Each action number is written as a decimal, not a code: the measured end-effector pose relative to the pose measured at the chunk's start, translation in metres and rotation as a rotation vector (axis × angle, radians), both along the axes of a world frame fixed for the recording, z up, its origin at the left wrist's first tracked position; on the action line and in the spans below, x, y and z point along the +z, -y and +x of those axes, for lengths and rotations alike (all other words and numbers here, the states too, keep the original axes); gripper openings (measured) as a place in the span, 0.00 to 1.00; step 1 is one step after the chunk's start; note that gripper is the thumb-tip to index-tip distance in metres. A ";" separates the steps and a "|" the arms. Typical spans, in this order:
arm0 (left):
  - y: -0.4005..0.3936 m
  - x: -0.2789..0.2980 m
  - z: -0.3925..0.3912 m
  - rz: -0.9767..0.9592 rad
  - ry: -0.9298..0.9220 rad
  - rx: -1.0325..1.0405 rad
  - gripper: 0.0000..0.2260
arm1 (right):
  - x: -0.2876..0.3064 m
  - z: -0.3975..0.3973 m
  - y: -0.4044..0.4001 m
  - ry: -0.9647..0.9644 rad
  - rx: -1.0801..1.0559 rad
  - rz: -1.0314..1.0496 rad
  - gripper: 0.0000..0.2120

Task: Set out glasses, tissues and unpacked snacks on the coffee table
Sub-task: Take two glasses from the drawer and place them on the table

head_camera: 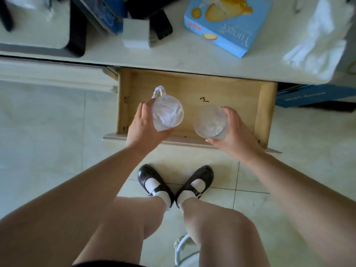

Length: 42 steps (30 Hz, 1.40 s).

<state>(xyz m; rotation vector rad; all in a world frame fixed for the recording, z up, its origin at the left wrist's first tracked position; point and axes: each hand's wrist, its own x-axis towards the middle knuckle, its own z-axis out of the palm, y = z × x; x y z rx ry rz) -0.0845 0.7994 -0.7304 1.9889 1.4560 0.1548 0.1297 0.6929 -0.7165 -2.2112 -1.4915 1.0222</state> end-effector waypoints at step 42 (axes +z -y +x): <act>0.401 0.473 -0.320 0.871 0.286 2.215 0.38 | 0.482 -0.541 0.080 -0.548 1.712 0.191 0.42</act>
